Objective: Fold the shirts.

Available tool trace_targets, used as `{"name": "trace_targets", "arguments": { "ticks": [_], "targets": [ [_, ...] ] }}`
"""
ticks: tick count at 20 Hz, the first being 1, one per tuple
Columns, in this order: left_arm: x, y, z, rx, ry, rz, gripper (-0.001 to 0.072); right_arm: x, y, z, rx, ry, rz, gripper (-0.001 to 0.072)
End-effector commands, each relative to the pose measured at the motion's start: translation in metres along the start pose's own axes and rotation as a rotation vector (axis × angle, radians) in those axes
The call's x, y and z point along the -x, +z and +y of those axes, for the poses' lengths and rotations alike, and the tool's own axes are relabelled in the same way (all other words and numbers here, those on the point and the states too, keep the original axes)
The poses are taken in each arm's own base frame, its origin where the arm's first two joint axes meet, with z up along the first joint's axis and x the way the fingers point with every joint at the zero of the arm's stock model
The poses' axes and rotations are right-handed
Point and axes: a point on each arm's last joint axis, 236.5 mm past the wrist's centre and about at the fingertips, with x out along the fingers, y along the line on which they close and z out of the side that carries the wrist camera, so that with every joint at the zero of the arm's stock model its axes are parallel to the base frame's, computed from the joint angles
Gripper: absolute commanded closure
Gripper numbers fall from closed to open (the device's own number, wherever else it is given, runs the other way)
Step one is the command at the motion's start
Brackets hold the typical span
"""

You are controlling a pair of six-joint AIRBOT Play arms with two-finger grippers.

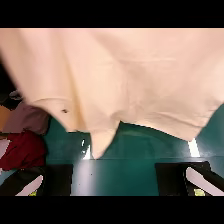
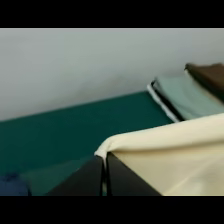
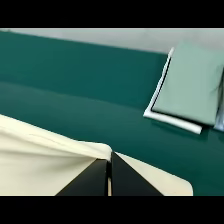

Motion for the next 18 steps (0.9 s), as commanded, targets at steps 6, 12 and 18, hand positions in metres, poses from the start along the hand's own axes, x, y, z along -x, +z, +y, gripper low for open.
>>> {"name": "trace_targets", "arguments": {
  "ticks": [6,12,18],
  "targets": [
    [-0.209,-0.255,0.073,0.277,0.154,0.547,0.0682,-0.224,-0.165,-0.049,-0.16,0.032,0.504,0.0697],
    [-0.172,-0.286,0.107,0.418,0.167,0.724,0.0179,-0.244,-0.164,-0.062,-0.174,0.057,0.559,0.0265],
    [-0.085,-0.346,0.064,0.39,0.113,0.955,0.0178,-0.194,-0.201,-0.032,-0.225,0.128,0.654,0.0266]
  ]
}}
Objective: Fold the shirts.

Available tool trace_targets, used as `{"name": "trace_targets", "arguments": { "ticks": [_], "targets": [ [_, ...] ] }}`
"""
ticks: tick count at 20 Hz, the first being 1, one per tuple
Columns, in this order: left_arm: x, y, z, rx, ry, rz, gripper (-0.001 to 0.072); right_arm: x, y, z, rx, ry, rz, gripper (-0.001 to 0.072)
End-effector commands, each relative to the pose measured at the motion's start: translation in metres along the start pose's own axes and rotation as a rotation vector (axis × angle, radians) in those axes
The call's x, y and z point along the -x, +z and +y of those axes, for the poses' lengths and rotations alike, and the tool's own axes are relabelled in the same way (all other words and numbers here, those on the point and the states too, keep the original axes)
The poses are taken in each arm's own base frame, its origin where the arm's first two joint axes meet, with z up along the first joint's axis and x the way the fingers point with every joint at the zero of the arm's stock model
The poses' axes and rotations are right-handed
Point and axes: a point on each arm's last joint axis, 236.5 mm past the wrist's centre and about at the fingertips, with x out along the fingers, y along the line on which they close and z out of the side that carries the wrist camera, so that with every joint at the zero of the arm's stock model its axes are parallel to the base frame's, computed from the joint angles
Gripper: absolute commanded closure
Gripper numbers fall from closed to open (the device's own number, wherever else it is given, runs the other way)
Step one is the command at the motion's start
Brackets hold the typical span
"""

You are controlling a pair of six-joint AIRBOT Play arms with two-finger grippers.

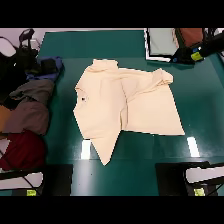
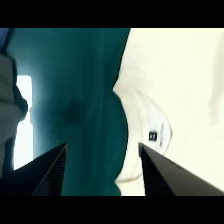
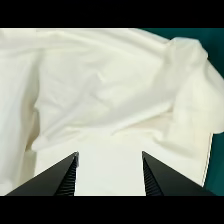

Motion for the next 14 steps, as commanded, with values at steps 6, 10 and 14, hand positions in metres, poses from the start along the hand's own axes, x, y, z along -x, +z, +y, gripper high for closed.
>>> {"name": "trace_targets", "arguments": {
  "ticks": [6,10,14],
  "targets": [
    [-0.023,-0.233,-0.041,0.073,-0.111,0.328,0.0177,0.01,-0.084,0.039,-0.004,0.045,0.042,0.0265],
    [-0.031,-0.289,-0.068,0.193,-0.266,0.412,0.0177,0.022,-0.093,0.048,0.005,0.04,-0.02,0.0265],
    [-0.04,-0.298,-0.082,0.255,-0.349,0.395,0.0177,0.034,-0.095,0.053,0.018,0.035,-0.055,0.0266]
  ]
}}
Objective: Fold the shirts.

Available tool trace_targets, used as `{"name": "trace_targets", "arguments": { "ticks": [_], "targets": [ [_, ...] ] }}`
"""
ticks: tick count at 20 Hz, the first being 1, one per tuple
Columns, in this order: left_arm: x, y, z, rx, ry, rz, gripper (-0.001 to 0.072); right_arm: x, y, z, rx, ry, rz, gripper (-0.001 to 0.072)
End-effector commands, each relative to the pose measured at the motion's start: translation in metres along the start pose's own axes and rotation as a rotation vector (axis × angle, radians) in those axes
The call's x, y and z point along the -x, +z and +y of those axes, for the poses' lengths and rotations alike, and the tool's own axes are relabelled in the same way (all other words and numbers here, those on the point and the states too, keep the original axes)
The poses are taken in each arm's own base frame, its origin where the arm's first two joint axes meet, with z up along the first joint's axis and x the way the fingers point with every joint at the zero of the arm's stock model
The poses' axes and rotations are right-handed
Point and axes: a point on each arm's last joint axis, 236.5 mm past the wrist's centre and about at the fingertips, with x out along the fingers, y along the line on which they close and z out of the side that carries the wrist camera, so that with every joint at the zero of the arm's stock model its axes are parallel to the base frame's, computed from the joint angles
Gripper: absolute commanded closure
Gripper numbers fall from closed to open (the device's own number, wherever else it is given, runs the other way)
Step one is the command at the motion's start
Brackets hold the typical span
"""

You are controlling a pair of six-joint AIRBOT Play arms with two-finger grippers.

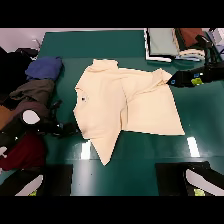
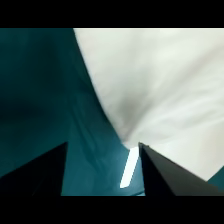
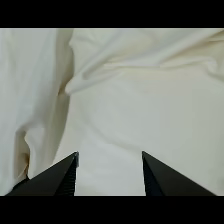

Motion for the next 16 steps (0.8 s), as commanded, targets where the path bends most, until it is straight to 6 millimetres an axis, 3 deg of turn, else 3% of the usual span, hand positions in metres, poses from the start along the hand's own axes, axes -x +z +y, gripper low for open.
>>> {"name": "trace_targets", "arguments": {
  "ticks": [1,4,8,9,11,13,16],
  "targets": [
    [-0.015,-0.005,-0.011,0.054,-0.103,-0.032,0.0177,0.01,0.0,0.005,0.011,-0.004,-0.045,0.0266],
    [-0.019,-0.002,-0.017,0.031,-0.122,-0.062,0.0178,0.016,0.002,0.008,0.013,-0.006,-0.066,0.0266],
    [-0.03,-0.009,-0.042,-0.059,-0.14,-0.081,0.018,0.017,0.008,0.018,-0.007,0.038,-0.089,0.0266],
    [-0.03,-0.011,-0.043,-0.059,-0.142,-0.076,0.0227,0.017,0.008,0.018,-0.007,0.036,-0.091,0.0266],
    [-0.026,-0.004,-0.045,-0.056,-0.146,-0.095,0.0673,0.019,0.005,0.011,-0.023,0.029,-0.078,0.0266],
    [-0.011,0.016,-0.049,-0.067,-0.148,-0.136,0.0683,0.024,-0.009,-0.007,-0.061,0.001,-0.026,0.0266],
    [0.025,0.054,-0.053,-0.146,-0.106,-0.219,0.0683,0.043,-0.048,-0.069,-0.149,-0.157,0.106,0.0266]
  ]
}}
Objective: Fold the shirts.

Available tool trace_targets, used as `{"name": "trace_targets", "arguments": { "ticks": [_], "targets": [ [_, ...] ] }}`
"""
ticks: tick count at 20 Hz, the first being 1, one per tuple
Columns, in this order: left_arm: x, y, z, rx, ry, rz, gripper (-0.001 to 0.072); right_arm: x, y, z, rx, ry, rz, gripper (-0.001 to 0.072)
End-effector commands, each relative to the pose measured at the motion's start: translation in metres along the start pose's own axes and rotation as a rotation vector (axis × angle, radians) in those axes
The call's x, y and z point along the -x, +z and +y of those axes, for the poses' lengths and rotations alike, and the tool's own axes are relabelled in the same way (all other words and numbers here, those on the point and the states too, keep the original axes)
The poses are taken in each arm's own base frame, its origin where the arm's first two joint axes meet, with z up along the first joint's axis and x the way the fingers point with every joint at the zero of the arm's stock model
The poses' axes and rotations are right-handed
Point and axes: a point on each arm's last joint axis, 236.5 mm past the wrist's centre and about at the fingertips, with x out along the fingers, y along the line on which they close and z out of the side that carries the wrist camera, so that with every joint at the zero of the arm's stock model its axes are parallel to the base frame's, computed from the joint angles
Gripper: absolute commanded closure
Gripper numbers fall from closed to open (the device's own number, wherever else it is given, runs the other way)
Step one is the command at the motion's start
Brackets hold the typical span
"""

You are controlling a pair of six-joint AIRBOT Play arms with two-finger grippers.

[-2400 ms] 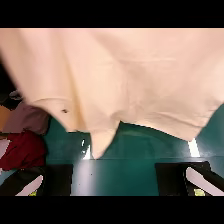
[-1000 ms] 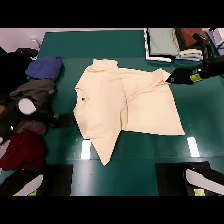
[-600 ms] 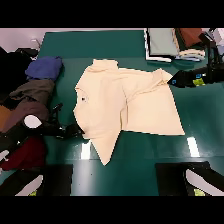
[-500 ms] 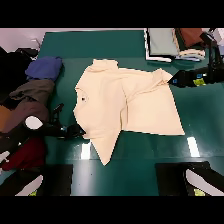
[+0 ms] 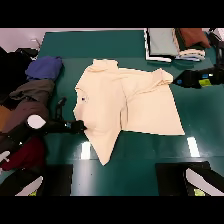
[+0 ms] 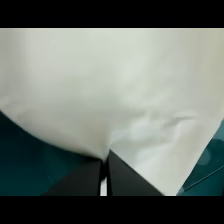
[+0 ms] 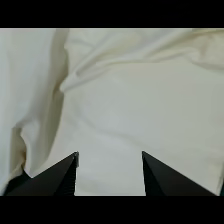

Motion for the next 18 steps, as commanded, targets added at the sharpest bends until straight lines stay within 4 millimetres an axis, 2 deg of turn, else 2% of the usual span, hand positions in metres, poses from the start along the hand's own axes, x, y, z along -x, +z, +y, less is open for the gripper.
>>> {"name": "trace_targets", "arguments": {
  "ticks": [1,3,4,6,7,10,13,15,18],
  "targets": [
    [0.026,0.037,-0.005,-0.096,0.045,-0.066,0.0683,0.018,-0.041,-0.067,-0.108,-0.164,0.136,0.0266],
    [0.034,0.049,-0.01,-0.136,0.055,-0.09,0.0683,0.017,-0.073,-0.106,-0.26,-0.2,0.161,0.0264],
    [0.035,0.051,-0.012,-0.143,0.053,-0.097,0.0683,0.012,-0.097,-0.124,-0.351,-0.207,0.186,0.026],
    [0.035,0.051,-0.012,-0.161,0.054,-0.097,0.0683,-0.003,-0.144,-0.149,-0.519,-0.202,0.241,0.025],
    [0.035,0.051,-0.012,-0.161,0.053,-0.095,0.0683,-0.014,-0.163,-0.154,-0.592,-0.18,0.256,0.025],
    [0.035,0.051,-0.012,-0.162,0.054,-0.097,0.0683,-0.046,-0.199,-0.149,-0.717,-0.085,0.294,0.0251],
    [0.035,0.051,-0.012,-0.161,0.053,-0.095,0.0683,-0.071,-0.222,-0.141,-0.742,-0.055,0.368,0.0251],
    [0.035,0.051,-0.012,-0.161,0.053,-0.095,0.0683,-0.086,-0.23,-0.134,-0.723,-0.046,0.418,0.0252],
    [0.035,0.05,-0.013,-0.159,0.051,-0.094,0.0683,-0.104,-0.221,-0.127,-0.661,-0.048,0.415,0.0263]
  ]
}}
